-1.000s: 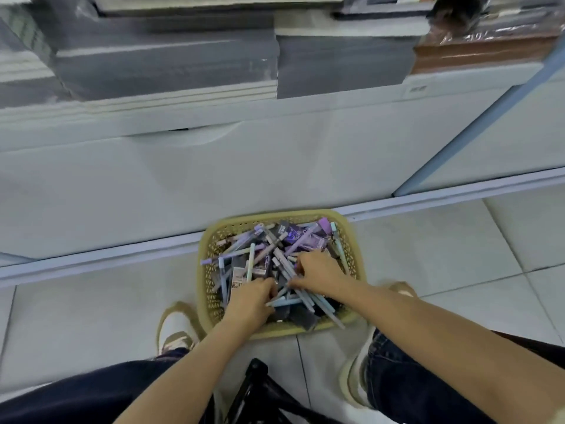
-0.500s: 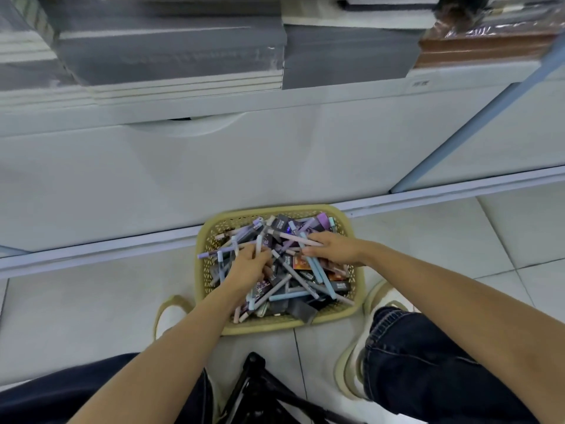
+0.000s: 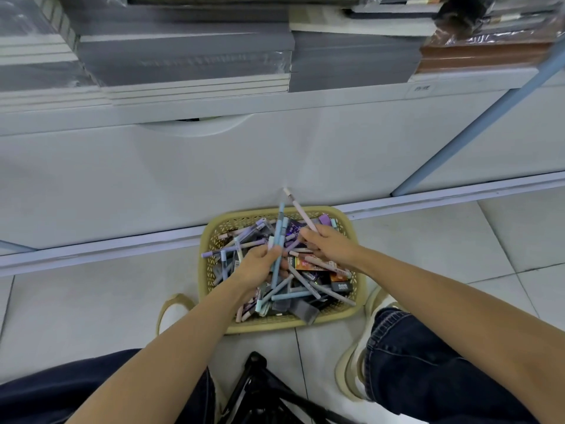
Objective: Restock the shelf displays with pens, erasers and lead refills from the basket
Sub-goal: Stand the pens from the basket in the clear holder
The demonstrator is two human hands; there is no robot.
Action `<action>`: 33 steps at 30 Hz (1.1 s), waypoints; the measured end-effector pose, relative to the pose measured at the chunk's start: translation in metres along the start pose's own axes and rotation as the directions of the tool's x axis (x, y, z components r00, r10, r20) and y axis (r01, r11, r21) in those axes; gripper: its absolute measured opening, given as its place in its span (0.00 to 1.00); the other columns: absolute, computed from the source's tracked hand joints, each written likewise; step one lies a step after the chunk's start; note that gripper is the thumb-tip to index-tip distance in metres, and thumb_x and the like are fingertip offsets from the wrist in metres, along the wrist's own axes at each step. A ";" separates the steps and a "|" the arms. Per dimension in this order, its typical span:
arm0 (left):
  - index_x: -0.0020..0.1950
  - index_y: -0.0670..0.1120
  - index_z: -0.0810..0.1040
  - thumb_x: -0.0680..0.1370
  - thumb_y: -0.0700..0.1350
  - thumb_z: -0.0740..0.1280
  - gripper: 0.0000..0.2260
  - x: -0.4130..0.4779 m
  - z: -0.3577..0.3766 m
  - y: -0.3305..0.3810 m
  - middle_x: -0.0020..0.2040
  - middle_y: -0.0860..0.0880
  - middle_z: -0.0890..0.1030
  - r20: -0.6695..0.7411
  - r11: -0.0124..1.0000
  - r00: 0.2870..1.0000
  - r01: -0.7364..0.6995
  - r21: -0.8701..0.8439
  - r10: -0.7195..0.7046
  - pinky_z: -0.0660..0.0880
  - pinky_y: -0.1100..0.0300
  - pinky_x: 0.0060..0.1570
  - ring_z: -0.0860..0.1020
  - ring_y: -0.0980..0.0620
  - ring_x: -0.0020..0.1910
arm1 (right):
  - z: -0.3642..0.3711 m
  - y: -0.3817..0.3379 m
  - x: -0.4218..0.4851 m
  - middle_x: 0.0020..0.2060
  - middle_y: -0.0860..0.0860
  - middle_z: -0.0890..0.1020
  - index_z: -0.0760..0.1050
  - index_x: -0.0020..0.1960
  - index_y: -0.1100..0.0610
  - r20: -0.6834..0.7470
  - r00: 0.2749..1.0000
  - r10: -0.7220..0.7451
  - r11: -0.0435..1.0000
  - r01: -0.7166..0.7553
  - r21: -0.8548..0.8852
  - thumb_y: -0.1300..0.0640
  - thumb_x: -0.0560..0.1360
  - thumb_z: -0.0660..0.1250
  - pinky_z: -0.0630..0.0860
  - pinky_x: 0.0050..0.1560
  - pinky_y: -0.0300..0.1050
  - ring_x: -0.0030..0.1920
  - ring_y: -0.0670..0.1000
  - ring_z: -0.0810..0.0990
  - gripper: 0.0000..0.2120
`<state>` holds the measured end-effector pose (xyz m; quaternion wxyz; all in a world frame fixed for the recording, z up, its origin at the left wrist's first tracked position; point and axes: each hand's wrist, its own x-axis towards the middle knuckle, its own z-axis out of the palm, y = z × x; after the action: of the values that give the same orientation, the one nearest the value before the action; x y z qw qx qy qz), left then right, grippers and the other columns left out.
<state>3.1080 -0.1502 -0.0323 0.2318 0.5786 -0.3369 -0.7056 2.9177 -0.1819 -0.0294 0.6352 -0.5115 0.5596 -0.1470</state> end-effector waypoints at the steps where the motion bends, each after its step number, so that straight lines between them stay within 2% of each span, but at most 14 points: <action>1: 0.51 0.40 0.77 0.84 0.45 0.57 0.12 0.001 -0.003 -0.002 0.37 0.47 0.79 -0.031 1.000 0.999 -0.015 -0.017 0.014 0.76 0.64 0.33 0.78 0.54 0.32 | 0.000 0.002 -0.001 0.30 0.45 0.63 0.70 0.45 0.52 -0.013 1.000 0.002 1.000 -0.001 0.025 0.45 0.83 0.54 0.63 0.27 0.32 0.26 0.42 0.61 0.15; 5: 0.51 0.39 0.74 0.85 0.43 0.55 0.11 0.005 0.000 -0.005 0.32 0.49 0.72 -0.137 0.995 0.989 -0.072 -0.065 0.063 0.70 0.66 0.26 0.71 0.58 0.25 | 0.013 0.007 -0.003 0.28 0.46 0.61 0.60 0.36 0.53 0.070 0.995 0.064 0.998 -0.063 -0.023 0.40 0.83 0.45 0.59 0.26 0.35 0.27 0.46 0.57 0.22; 7: 0.48 0.41 0.74 0.85 0.44 0.55 0.12 0.008 0.005 -0.005 0.30 0.50 0.69 -0.165 0.991 0.985 -0.072 -0.117 0.053 0.65 0.64 0.27 0.67 0.56 0.25 | 0.026 0.005 -0.005 0.29 0.47 0.63 0.61 0.38 0.53 0.143 0.987 0.077 0.994 -0.065 -0.090 0.45 0.84 0.46 0.61 0.29 0.36 0.28 0.45 0.60 0.20; 10: 0.42 0.43 0.75 0.83 0.46 0.59 0.13 0.009 0.006 -0.006 0.26 0.50 0.67 -0.159 0.968 0.987 -0.069 -0.240 0.031 0.61 0.60 0.29 0.63 0.55 0.25 | 0.042 -0.002 -0.009 0.31 0.48 0.68 0.66 0.40 0.55 0.225 0.972 0.058 0.996 -0.043 -0.075 0.52 0.84 0.50 0.62 0.26 0.32 0.24 0.41 0.63 0.16; 13: 0.43 0.40 0.78 0.79 0.46 0.67 0.10 0.007 0.003 -0.007 0.31 0.43 0.75 -0.124 0.961 0.992 -0.066 -0.267 0.034 0.73 0.55 0.32 0.73 0.49 0.29 | 0.047 -0.010 -0.012 0.33 0.49 0.70 0.73 0.46 0.51 0.337 0.937 0.095 0.987 -0.044 -0.155 0.52 0.84 0.52 0.64 0.25 0.31 0.23 0.39 0.65 0.14; 15: 0.42 0.40 0.78 0.75 0.44 0.70 0.08 0.006 -0.002 -0.006 0.30 0.46 0.78 -0.131 0.962 0.991 -0.071 -0.263 0.038 0.76 0.60 0.29 0.76 0.52 0.28 | 0.045 -0.013 -0.010 0.34 0.50 0.73 0.74 0.45 0.54 0.395 0.912 0.113 0.978 -0.031 -0.207 0.50 0.84 0.54 0.66 0.27 0.34 0.25 0.41 0.68 0.14; 17: 0.44 0.40 0.81 0.75 0.45 0.71 0.08 0.008 -0.010 -0.006 0.35 0.43 0.79 -0.204 0.972 0.978 -0.086 -0.219 0.041 0.75 0.57 0.37 0.75 0.49 0.34 | 0.040 -0.015 -0.001 0.38 0.50 0.78 0.76 0.50 0.57 0.345 0.936 0.074 0.959 0.028 -0.282 0.47 0.82 0.57 0.72 0.32 0.36 0.31 0.43 0.74 0.16; 18: 0.47 0.38 0.82 0.77 0.46 0.71 0.10 0.008 -0.016 -0.006 0.37 0.41 0.78 -0.244 0.982 0.968 -0.096 -0.165 0.054 0.73 0.55 0.41 0.74 0.47 0.37 | 0.037 -0.013 0.006 0.42 0.51 0.80 0.77 0.53 0.58 0.252 0.968 0.018 0.940 0.070 -0.335 0.47 0.82 0.58 0.73 0.36 0.38 0.35 0.44 0.76 0.16; 20: 0.49 0.36 0.82 0.78 0.48 0.69 0.14 0.010 -0.027 -0.007 0.32 0.48 0.76 -0.282 0.991 0.953 -0.125 -0.045 0.107 0.70 0.59 0.37 0.71 0.51 0.32 | 0.028 -0.005 0.021 0.49 0.51 0.81 0.76 0.59 0.57 -0.035 0.990 -0.133 0.886 0.103 -0.452 0.51 0.80 0.62 0.74 0.43 0.43 0.40 0.43 0.75 0.13; 22: 0.48 0.39 0.81 0.79 0.49 0.67 0.13 0.009 -0.035 -0.008 0.25 0.57 0.75 -0.287 0.990 0.948 -0.140 0.004 0.135 0.68 0.66 0.33 0.71 0.61 0.26 | 0.020 0.003 0.032 0.52 0.50 0.78 0.75 0.61 0.54 -0.228 0.951 -0.210 0.822 0.045 -0.568 0.55 0.78 0.66 0.77 0.47 0.46 0.41 0.44 0.76 0.12; 25: 0.44 0.43 0.80 0.80 0.50 0.65 0.12 0.009 -0.040 -0.012 0.25 0.60 0.77 -0.272 0.985 0.948 -0.150 0.080 0.167 0.70 0.73 0.31 0.75 0.66 0.26 | 0.017 0.015 0.046 0.58 0.51 0.72 0.74 0.60 0.53 -0.202 0.961 -0.190 0.709 -0.008 -0.705 0.55 0.75 0.70 0.76 0.49 0.46 0.47 0.50 0.79 0.14; 30: 0.38 0.52 0.81 0.79 0.54 0.65 0.13 0.010 -0.049 -0.022 0.24 0.58 0.71 -0.304 0.979 0.940 -0.105 0.177 0.155 0.67 0.67 0.28 0.67 0.62 0.23 | 0.024 0.019 0.059 0.52 0.52 0.72 0.76 0.52 0.56 -0.117 0.950 -0.290 0.580 0.077 -0.811 0.55 0.73 0.73 0.75 0.46 0.48 0.47 0.52 0.74 0.10; 32: 0.40 0.52 0.83 0.78 0.57 0.66 0.13 0.010 -0.052 -0.024 0.27 0.53 0.70 -0.313 0.973 0.935 -0.105 0.204 0.166 0.66 0.66 0.27 0.66 0.57 0.26 | 0.017 0.015 0.061 0.48 0.49 0.73 0.77 0.49 0.55 -0.008 0.959 -0.284 0.582 0.165 -0.797 0.54 0.73 0.73 0.74 0.46 0.47 0.46 0.49 0.73 0.08; 33: 0.43 0.48 0.83 0.78 0.57 0.66 0.14 0.010 -0.053 -0.023 0.29 0.50 0.69 -0.322 0.970 0.931 -0.105 0.219 0.173 0.65 0.63 0.28 0.66 0.54 0.27 | 0.010 0.011 0.060 0.45 0.46 0.74 0.77 0.47 0.53 0.034 0.963 -0.267 0.618 0.198 -0.761 0.55 0.73 0.73 0.73 0.45 0.44 0.43 0.46 0.73 0.07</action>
<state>3.1593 -0.1526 -0.0617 0.2772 0.6861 -0.4008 -0.5401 2.9424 -0.2182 -0.0736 0.3149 -0.7913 0.5242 -0.0019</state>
